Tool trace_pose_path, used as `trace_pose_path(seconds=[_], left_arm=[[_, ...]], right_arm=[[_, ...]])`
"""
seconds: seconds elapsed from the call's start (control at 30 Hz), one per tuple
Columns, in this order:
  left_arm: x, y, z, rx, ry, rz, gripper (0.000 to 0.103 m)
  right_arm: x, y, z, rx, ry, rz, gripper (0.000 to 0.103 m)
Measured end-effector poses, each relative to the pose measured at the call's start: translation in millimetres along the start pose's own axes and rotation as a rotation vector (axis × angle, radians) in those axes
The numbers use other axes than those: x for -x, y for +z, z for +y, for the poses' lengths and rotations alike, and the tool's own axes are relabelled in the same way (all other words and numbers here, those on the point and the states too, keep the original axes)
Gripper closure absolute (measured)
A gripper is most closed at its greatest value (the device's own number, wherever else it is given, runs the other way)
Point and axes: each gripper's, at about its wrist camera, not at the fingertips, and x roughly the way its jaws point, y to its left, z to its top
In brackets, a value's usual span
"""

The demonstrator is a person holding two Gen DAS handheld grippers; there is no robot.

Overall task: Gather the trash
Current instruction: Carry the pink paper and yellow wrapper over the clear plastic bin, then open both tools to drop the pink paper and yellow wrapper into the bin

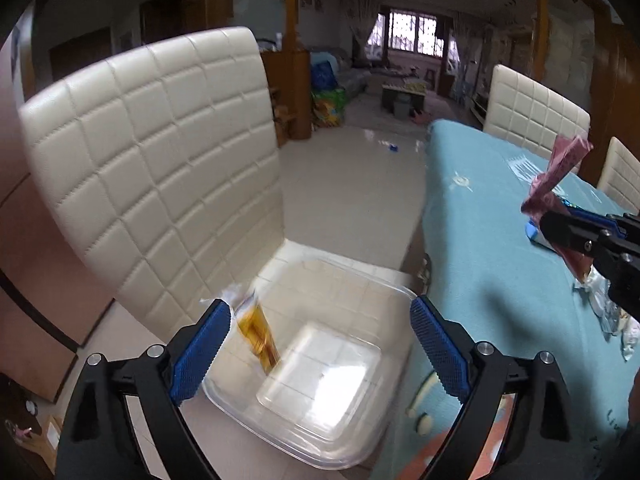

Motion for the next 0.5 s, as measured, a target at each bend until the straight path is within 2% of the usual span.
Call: trace_pose_path(seconds=[0.4,0.47,0.5], left_arm=[[2.3,-17.4,37.9,0.041,0.111,-0.001,0.014],[3.7,-19.6,45.5,0.053,0.119,0.000,0.014],[4.5,-20.3,48.2,0.059,0.122,0.000,0.014]], right_arm=[[-35.1,1.1,43.5,0.069,0.086,0.063,0.080],[-38.8,1.8,50.5,0.083,0.087,0.065,0.076],[-40.8,2.5,54.3,0.088,0.092,0.066,0.067]])
